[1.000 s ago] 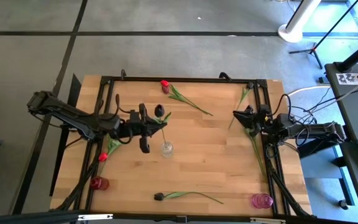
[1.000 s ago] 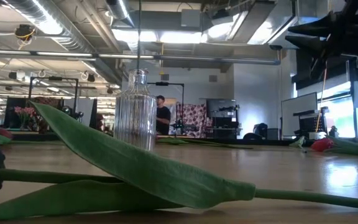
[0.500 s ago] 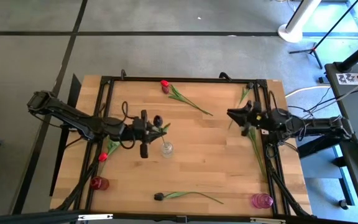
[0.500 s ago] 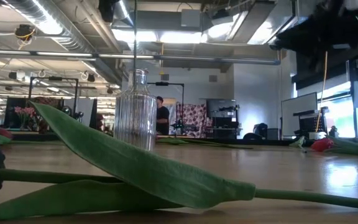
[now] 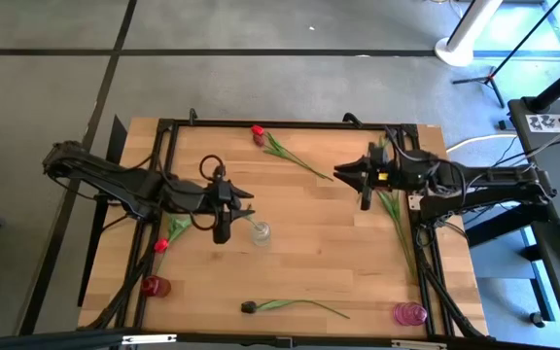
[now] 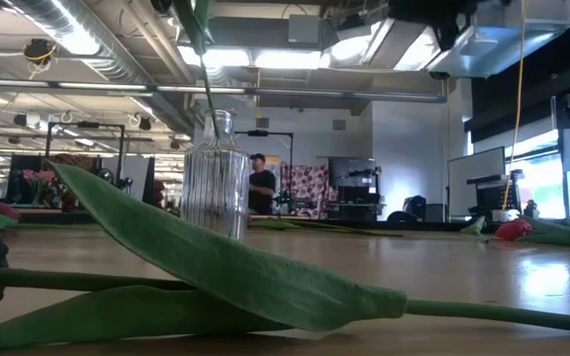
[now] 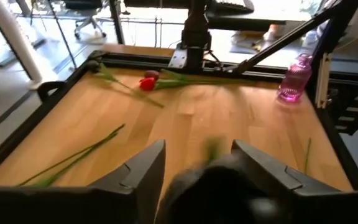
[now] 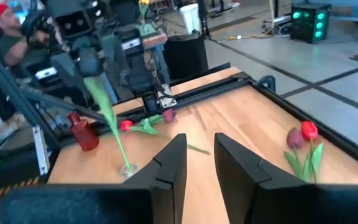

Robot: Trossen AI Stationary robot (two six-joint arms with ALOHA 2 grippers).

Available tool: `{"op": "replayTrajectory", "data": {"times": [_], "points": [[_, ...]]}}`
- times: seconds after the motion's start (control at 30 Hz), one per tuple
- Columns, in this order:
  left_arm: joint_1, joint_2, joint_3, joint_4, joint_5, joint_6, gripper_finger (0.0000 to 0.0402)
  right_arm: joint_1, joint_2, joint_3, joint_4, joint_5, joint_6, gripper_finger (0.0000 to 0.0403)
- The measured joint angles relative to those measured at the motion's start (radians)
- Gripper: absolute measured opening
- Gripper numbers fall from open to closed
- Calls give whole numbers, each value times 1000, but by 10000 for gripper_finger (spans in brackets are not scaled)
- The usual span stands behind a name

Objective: Sort flowers into vase by color
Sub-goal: Put the black flower into the transparent vase

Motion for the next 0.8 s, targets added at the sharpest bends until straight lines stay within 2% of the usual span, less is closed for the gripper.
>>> {"op": "replayTrajectory", "data": {"times": [0.13,0.3,0.6,0.8], "points": [[30,-1,26,-65,11,-61,202,0,22,76,-79,-28,-12,83],[48,22,22,-80,52,-129,219,0,26,88,-144,-89,-4,96],[49,68,35,-109,69,-196,224,0,43,88,-254,-70,-16,210],[49,67,89,-214,115,-203,224,0,65,88,-263,-150,8,266]]}}
